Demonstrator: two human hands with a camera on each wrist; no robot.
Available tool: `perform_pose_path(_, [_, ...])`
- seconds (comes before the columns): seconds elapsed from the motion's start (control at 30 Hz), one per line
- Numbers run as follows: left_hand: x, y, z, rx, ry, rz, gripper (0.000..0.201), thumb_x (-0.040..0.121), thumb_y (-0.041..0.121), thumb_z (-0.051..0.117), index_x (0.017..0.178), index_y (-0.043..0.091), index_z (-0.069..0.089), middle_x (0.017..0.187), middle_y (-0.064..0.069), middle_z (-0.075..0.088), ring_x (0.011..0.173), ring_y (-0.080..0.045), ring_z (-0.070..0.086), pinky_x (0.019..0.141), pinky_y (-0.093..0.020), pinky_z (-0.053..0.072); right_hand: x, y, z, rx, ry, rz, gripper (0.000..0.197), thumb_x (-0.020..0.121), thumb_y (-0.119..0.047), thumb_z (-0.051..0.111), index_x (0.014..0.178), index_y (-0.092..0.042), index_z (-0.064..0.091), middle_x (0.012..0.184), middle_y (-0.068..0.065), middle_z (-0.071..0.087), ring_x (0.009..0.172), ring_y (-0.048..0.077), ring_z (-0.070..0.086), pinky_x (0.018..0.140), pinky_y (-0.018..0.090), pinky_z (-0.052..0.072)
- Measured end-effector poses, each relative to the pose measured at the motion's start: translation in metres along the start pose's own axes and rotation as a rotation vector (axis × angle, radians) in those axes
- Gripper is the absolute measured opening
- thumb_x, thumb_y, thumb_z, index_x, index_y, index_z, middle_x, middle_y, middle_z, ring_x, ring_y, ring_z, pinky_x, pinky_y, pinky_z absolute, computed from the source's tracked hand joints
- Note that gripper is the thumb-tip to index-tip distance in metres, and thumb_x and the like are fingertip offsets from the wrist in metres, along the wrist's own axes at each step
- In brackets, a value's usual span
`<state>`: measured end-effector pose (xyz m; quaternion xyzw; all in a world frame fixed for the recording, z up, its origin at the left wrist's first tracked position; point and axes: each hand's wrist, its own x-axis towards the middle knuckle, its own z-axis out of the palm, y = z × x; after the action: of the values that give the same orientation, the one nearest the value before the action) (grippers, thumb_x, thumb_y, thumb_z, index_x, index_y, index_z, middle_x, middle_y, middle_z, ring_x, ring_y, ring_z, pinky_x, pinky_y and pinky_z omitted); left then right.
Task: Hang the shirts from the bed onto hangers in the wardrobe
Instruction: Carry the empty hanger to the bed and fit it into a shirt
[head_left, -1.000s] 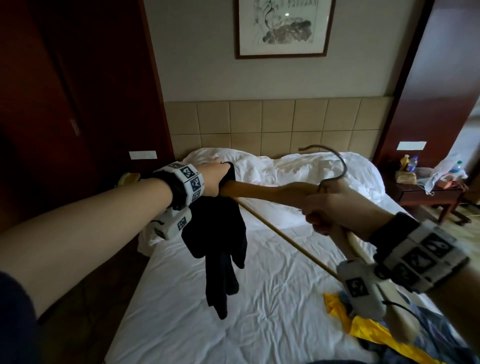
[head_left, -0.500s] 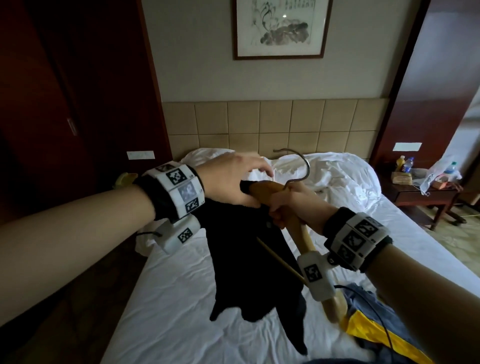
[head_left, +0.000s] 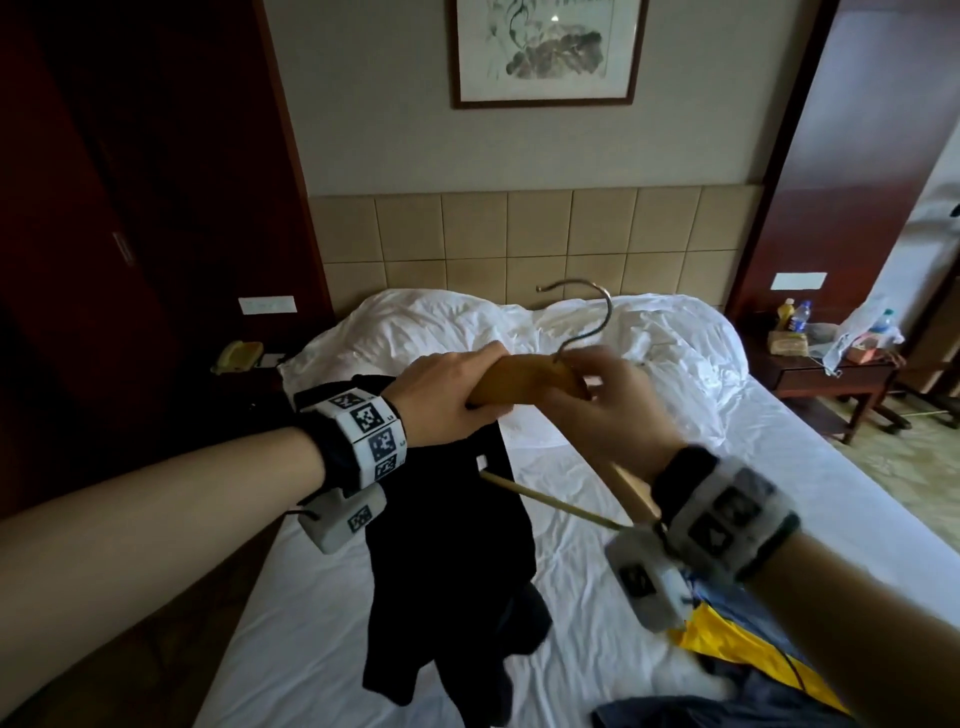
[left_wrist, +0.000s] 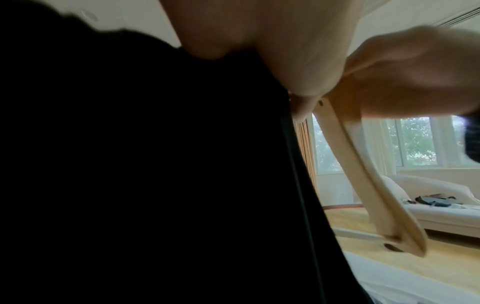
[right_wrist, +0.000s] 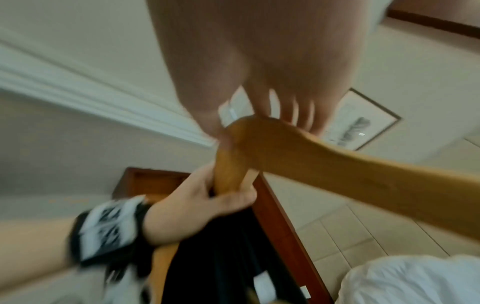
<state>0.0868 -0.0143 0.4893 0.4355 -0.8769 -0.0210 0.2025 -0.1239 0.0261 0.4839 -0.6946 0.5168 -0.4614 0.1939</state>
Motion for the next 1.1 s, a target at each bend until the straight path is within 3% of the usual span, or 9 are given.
perform_pose_path(0.07, [0.003, -0.004, -0.005, 0.013, 0.052, -0.045, 0.033, 0.089, 0.049, 0.063, 0.111, 0.03, 0.046, 0.081, 0.012, 0.06, 0.075, -0.017, 0.062, 0.072, -0.04, 0.053, -0.035, 0.002, 0.001, 0.012, 0.33, -0.289, 0.011, 0.083, -0.016, 0.071, 0.092, -0.01, 0.067, 0.094, -0.002, 0.059, 0.084, 0.014, 0.058, 0.074, 0.022, 0.044])
perform_pose_path(0.1, [0.004, -0.007, -0.008, 0.019, 0.086, -0.052, 0.035, 0.088, 0.052, 0.063, 0.112, 0.032, 0.045, 0.078, 0.014, 0.059, 0.075, -0.017, 0.062, 0.074, -0.04, 0.052, -0.056, 0.002, 0.008, 0.022, 0.329, -0.398, 0.006, 0.083, -0.012, 0.066, 0.087, -0.009, 0.065, 0.089, -0.002, 0.058, 0.082, 0.016, 0.056, 0.072, 0.023, 0.043])
perform_pose_path(0.23, [0.013, -0.016, -0.025, 0.039, 0.195, -0.036, 0.049, 0.084, 0.062, 0.061, 0.119, 0.032, 0.045, 0.094, 0.001, 0.067, 0.087, -0.024, 0.065, 0.079, -0.045, 0.053, -0.087, 0.032, 0.057, -0.004, -0.078, -0.397, 0.014, 0.084, -0.013, 0.064, 0.098, -0.015, 0.064, 0.098, -0.006, 0.06, 0.09, 0.016, 0.06, 0.074, 0.031, 0.049])
perform_pose_path(0.4, [0.015, -0.012, -0.053, -0.002, 0.206, -0.094, 0.049, 0.081, 0.069, 0.06, 0.112, 0.036, 0.044, 0.076, 0.006, 0.061, 0.068, -0.017, 0.063, 0.069, -0.038, 0.054, -0.046, 0.059, 0.082, -0.076, -0.152, -0.257, 0.055, 0.086, -0.015, 0.066, 0.138, -0.014, 0.05, 0.139, -0.002, 0.05, 0.127, 0.014, 0.049, 0.106, 0.026, 0.042])
perform_pose_path(0.53, [0.012, -0.008, -0.07, -0.155, 0.202, -0.105, 0.042, 0.083, 0.048, 0.074, 0.111, 0.025, 0.051, 0.079, 0.006, 0.059, 0.071, -0.008, 0.06, 0.068, -0.027, 0.048, -0.021, 0.063, 0.096, -0.152, -0.316, -0.26, 0.055, 0.084, -0.018, 0.064, 0.137, -0.019, 0.051, 0.123, 0.001, 0.063, 0.11, 0.02, 0.057, 0.097, 0.035, 0.045])
perform_pose_path(0.67, [0.002, -0.017, -0.084, -0.238, 0.247, -0.109, 0.037, 0.083, 0.038, 0.077, 0.109, 0.022, 0.055, 0.081, 0.007, 0.062, 0.07, -0.003, 0.06, 0.065, -0.017, 0.047, -0.023, 0.087, 0.103, -0.187, -0.424, -0.238, 0.024, 0.085, -0.039, 0.06, 0.102, -0.023, 0.068, 0.095, -0.008, 0.07, 0.089, 0.016, 0.066, 0.085, 0.041, 0.051])
perform_pose_path(0.8, [-0.017, -0.054, -0.107, -0.279, 0.295, -0.221, 0.047, 0.081, 0.041, 0.079, 0.121, 0.024, 0.059, 0.098, 0.009, 0.069, 0.088, -0.005, 0.066, 0.08, -0.025, 0.053, -0.047, 0.119, 0.073, -0.047, -0.264, -0.337, 0.027, 0.087, -0.025, 0.07, 0.114, -0.024, 0.065, 0.108, -0.018, 0.065, 0.096, 0.001, 0.062, 0.086, 0.009, 0.044])
perform_pose_path(0.87, [-0.031, -0.073, -0.109, -0.27, 0.277, -0.283, 0.042, 0.081, 0.034, 0.079, 0.116, 0.026, 0.057, 0.095, 0.012, 0.067, 0.086, 0.0, 0.064, 0.081, -0.028, 0.051, -0.051, 0.128, 0.048, -0.133, -0.184, -0.414, 0.036, 0.087, -0.028, 0.067, 0.123, -0.029, 0.06, 0.114, -0.017, 0.063, 0.098, 0.005, 0.061, 0.089, 0.003, 0.036])
perform_pose_path(1.1, [-0.063, -0.095, -0.075, -0.252, 0.066, -0.358, 0.053, 0.072, 0.009, 0.079, 0.107, 0.038, 0.054, 0.084, 0.001, 0.066, 0.077, -0.013, 0.063, 0.077, -0.037, 0.053, -0.013, 0.129, -0.005, -0.25, -0.21, -0.484, 0.026, 0.09, -0.038, 0.052, 0.115, -0.035, 0.056, 0.102, -0.009, 0.071, 0.088, 0.014, 0.066, 0.078, 0.022, 0.04])
